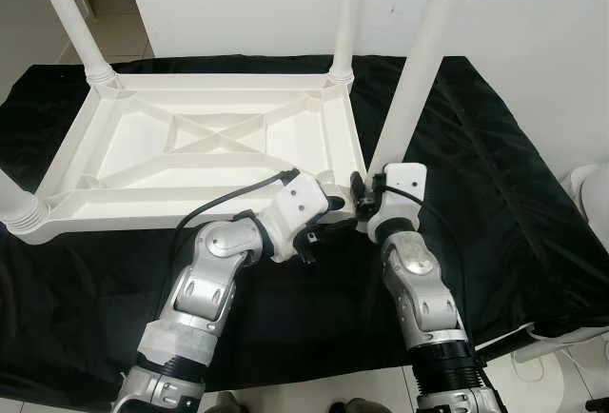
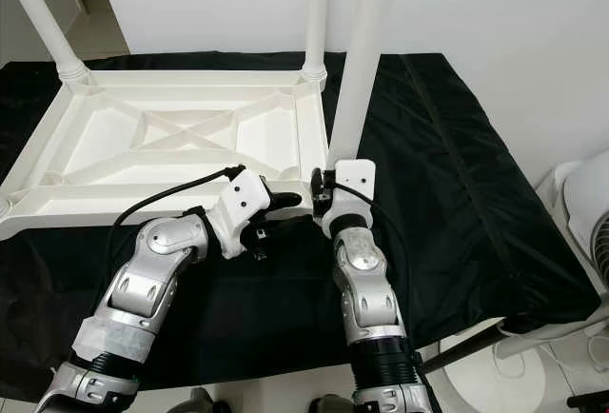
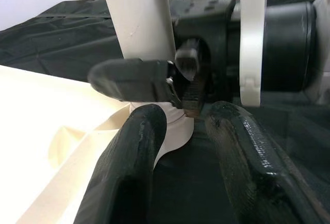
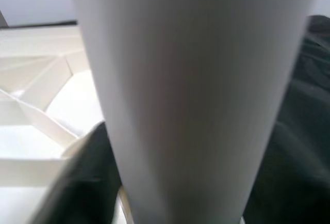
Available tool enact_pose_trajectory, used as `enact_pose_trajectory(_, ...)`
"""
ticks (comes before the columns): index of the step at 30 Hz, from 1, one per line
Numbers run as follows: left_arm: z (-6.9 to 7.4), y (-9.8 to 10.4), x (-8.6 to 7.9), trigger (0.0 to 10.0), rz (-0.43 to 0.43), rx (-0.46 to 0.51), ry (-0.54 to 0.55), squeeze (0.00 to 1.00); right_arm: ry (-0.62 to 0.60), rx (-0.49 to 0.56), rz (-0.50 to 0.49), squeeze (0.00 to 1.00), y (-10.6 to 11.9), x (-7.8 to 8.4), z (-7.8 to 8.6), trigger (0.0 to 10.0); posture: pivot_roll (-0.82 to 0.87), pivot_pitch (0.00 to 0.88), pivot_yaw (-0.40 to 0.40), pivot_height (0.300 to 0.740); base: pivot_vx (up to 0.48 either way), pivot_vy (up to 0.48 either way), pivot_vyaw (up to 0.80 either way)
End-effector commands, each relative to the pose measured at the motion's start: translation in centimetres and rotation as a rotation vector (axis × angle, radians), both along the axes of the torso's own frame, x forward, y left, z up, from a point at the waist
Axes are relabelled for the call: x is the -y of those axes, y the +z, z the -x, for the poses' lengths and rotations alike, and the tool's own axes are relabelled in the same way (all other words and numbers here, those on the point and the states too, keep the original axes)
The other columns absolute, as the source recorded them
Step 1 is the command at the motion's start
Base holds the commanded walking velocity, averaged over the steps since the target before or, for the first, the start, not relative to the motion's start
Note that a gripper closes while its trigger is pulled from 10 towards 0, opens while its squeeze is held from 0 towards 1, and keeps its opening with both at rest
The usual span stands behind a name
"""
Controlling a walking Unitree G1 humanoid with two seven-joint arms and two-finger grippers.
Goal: Building children table
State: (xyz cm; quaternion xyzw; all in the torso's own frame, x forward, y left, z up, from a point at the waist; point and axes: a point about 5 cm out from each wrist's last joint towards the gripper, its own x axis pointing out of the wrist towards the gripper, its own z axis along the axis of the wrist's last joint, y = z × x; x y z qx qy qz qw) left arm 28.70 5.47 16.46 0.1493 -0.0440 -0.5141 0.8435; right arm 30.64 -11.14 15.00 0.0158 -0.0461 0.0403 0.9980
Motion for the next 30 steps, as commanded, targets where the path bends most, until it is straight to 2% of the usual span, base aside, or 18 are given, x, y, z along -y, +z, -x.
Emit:
enact_pose_trajectory(1, -0.5, 0.1, -0.2, 10.0, 0.017, 0.028, 0.108, 0.00, 0.009, 0.011, -0.013, 1.00, 0.2, 0.4, 0.0, 10.0, -0.11, 0.033, 0.021, 0.740, 0.000, 0.000, 0.00)
enact_pose_trajectory(6, -0.2, 0.1, -0.3, 10.0, 0.014, 0.029, 0.095, 0.00, 0.106, 0.012, 0.010, 1.00, 0.5, 1.3, -0.2, 10.0, -0.11, 0.030, 0.019, 0.740, 0.000, 0.000, 0.00)
enact_pose_trajectory(9, 0.0, 0.0, -0.3, 10.0, 0.010, 0.030, 0.084, 0.00, 0.227, -0.003, 0.039, 1.00, 0.5, 1.7, -0.5, 10.0, -0.10, 0.030, 0.019, 0.740, 0.000, 0.000, 0.00)
enact_pose_trajectory(11, 0.0, 0.0, -0.3, 10.0, 0.010, 0.030, 0.084, 0.00, 0.227, -0.003, 0.039, 1.00, 0.5, 1.7, -0.5, 10.0, -0.10, 0.030, 0.019, 0.740, 0.000, 0.000, 0.00)
enact_pose_trajectory(12, -0.2, 0.1, -0.3, 10.0, 0.006, 0.040, 0.090, 0.00, 0.377, -0.005, 0.122, 0.00, 0.4, 2.1, -0.5, 10.0, -0.11, 0.031, 0.026, 0.740, 0.000, 0.000, 0.00)
enact_pose_trajectory(14, -0.3, 0.1, -0.4, 10.0, 0.004, 0.046, 0.096, 0.00, 0.472, -0.011, 0.177, 0.00, 0.3, 2.5, -0.5, 10.0, -0.11, 0.031, 0.030, 0.740, 0.000, 0.000, 0.00)
enact_pose_trajectory(19, -0.5, 0.2, -0.4, 10.0, 0.004, 0.045, 0.095, 0.00, 0.519, -0.023, 0.213, 0.00, 0.2, 3.0, -0.8, 10.0, -0.11, 0.032, 0.034, 0.740, 0.000, 0.000, 0.00)
enact_pose_trajectory(20, -0.6, 0.3, -0.4, 10.0, 0.003, 0.046, 0.092, 0.00, 0.591, -0.049, 0.246, 0.00, -0.1, 3.5, -1.0, 10.0, -0.12, 0.034, 0.047, 0.740, 0.000, 0.000, 0.00)
enact_pose_trajectory(28, -0.8, 0.6, 0.0, 10.0, 0.004, 0.052, 0.075, 0.00, 0.701, -0.069, 0.337, 0.00, -0.4, 4.4, -1.6, 10.0, -0.12, 0.029, 0.058, 0.740, 0.000, 0.000, 0.00)
enact_pose_trajectory(29, -0.9, 0.7, 0.0, 10.0, 0.005, 0.055, 0.074, 0.00, 0.712, -0.076, 0.338, 0.00, -0.4, 4.5, -1.8, 5.7, -0.12, 0.027, 0.058, 0.740, 0.000, 0.000, 0.00)
enact_pose_trajectory(30, -0.9, 0.7, 0.0, 10.0, 0.005, 0.055, 0.074, 0.00, 0.712, -0.076, 0.338, 0.00, -0.4, 4.5, -1.8, 5.7, -0.12, 0.027, 0.058, 0.740, 0.000, 0.000, 0.00)
